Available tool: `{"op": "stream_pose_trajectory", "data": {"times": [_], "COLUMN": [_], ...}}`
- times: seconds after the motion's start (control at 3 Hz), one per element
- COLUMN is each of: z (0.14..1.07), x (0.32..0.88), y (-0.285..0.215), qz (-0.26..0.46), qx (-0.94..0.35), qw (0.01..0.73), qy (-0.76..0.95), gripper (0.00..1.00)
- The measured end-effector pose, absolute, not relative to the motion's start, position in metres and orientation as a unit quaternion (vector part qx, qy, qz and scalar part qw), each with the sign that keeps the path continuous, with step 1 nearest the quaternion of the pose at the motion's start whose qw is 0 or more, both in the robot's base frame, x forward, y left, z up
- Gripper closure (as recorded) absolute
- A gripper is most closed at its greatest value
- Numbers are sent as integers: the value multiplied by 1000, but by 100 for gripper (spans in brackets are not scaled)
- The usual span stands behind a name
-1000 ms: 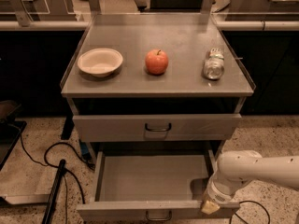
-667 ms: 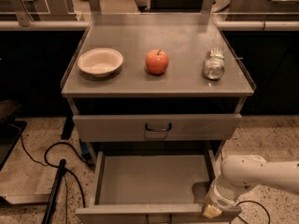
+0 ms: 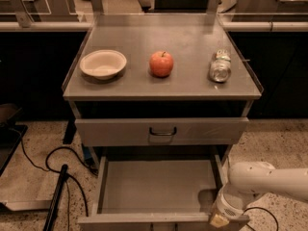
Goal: Open middle drawer
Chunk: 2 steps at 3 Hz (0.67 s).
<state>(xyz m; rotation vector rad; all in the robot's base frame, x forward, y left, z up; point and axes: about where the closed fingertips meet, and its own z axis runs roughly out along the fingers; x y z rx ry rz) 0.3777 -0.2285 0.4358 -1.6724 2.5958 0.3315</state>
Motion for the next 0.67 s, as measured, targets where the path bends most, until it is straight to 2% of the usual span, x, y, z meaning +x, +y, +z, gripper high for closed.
{"op": "stream_pose_trajectory", "data": {"times": [0.67], "z": [441], "x": [361], "y": [-228], "qz": [113], "qx": [-530], "qw": [20], "qy": [840], "gripper": [100]}}
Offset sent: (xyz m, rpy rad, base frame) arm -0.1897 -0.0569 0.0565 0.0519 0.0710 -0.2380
